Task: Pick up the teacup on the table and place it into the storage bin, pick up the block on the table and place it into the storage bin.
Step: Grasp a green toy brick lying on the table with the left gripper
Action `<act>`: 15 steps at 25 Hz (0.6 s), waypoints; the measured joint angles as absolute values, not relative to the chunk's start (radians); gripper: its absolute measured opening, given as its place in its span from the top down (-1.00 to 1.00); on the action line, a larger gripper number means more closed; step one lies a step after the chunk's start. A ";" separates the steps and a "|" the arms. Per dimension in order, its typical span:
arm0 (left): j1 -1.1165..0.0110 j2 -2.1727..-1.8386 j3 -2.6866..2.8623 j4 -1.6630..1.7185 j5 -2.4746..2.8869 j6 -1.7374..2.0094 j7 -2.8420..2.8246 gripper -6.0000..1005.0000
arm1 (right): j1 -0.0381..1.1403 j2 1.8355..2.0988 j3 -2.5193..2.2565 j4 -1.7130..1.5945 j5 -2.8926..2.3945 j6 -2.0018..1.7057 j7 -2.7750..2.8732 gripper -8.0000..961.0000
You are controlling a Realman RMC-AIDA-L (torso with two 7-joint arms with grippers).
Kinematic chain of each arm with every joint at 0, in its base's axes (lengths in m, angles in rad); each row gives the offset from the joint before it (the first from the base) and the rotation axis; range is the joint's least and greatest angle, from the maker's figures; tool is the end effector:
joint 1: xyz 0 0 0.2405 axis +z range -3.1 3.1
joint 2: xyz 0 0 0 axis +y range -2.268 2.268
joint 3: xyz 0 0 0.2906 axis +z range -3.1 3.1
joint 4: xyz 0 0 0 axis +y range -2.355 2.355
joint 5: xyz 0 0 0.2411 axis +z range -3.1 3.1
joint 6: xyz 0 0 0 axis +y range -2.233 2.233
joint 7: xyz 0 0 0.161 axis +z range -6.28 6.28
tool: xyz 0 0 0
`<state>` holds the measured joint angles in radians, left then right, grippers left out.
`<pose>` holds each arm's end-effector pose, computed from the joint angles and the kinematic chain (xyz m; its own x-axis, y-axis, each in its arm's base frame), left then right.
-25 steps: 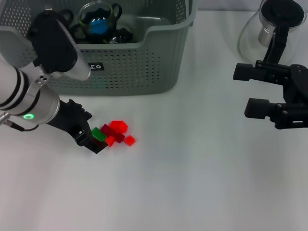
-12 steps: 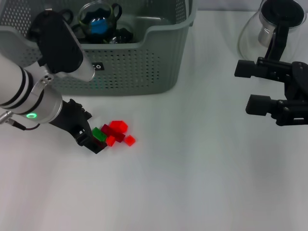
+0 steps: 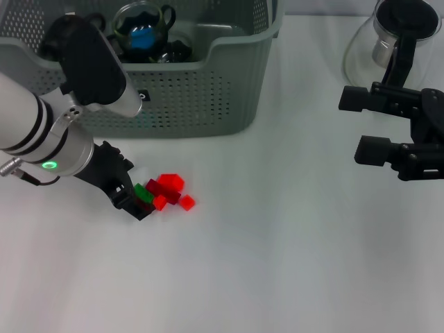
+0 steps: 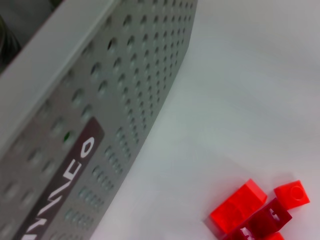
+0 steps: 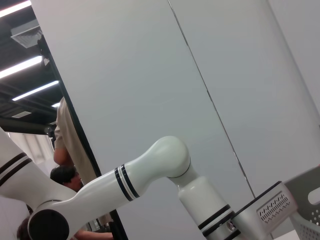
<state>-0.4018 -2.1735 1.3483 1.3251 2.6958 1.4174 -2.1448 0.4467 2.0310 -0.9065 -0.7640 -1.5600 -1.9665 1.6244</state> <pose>-0.2747 0.3693 -0.0544 0.8189 0.4893 -0.2998 0.3579 -0.8439 -0.3997 0.2403 0.3258 0.0188 0.6056 -0.3761 -0.7013 -0.2849 -0.9253 0.2502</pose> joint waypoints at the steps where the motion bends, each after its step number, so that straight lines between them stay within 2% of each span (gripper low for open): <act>1: -0.403 -2.174 1.349 1.325 2.697 1.417 -2.145 -0.86 | 0.447 2.031 -0.907 -0.764 -1.560 -1.967 1.624 -0.94; 15: -0.419 -2.173 1.349 1.332 2.692 1.426 -2.154 -0.85 | 0.445 2.031 -0.907 -0.764 -1.560 -1.966 1.623 -0.93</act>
<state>-0.4187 -2.1728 1.3486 1.3321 2.6924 1.4259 -2.1538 0.4453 2.0310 -0.9065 -0.7639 -1.5600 -1.9665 1.6233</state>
